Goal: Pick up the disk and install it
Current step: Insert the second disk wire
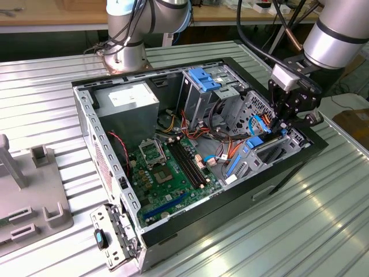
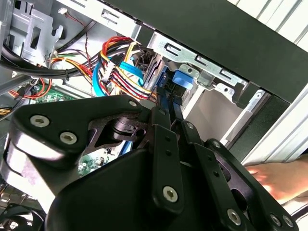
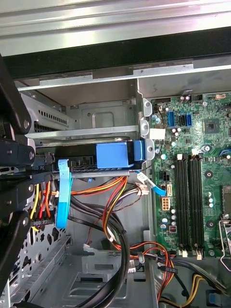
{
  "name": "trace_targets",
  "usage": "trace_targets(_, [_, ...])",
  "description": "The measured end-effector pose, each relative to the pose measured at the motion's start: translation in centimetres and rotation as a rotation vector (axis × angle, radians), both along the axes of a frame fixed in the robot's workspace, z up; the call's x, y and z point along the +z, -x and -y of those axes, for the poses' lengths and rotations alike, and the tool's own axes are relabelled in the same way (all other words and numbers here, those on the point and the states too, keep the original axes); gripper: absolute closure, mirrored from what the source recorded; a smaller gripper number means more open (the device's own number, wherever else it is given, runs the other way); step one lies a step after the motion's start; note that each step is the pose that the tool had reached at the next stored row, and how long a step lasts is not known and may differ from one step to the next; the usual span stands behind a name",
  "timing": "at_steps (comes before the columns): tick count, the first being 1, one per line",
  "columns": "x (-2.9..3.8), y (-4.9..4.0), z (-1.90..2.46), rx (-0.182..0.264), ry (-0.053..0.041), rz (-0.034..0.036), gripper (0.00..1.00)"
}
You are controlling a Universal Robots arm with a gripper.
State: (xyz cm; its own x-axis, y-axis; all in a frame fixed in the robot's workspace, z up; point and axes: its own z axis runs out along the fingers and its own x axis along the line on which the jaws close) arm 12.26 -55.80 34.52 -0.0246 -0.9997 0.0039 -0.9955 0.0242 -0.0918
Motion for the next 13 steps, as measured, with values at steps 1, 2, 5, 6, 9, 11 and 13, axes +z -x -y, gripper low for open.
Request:
trace_targets(1, [0.00, 0.01, 0.02, 0.000, -0.0001, 0.0000, 0.84])
trace_targets(2, [-0.01, 0.07, 0.04, 0.000, -0.0003, 0.0000, 0.84])
trace_targets(5, [-0.03, 0.11, 0.05, 0.000, 0.0002, 0.0000, 0.84])
trace_targets(6, [-0.16, 0.10, 0.05, 0.000, 0.0003, 0.0000, 0.84])
trace_targets(9, [-0.40, 0.11, 0.05, 0.000, 0.0001, -0.0001, 0.84])
trace_targets(11, [-0.64, 0.11, 0.05, 0.000, 0.0007, -0.0001, 0.84])
trace_targets(13, [-0.68, 0.10, 0.05, 0.000, 0.0001, 0.0000, 0.84])
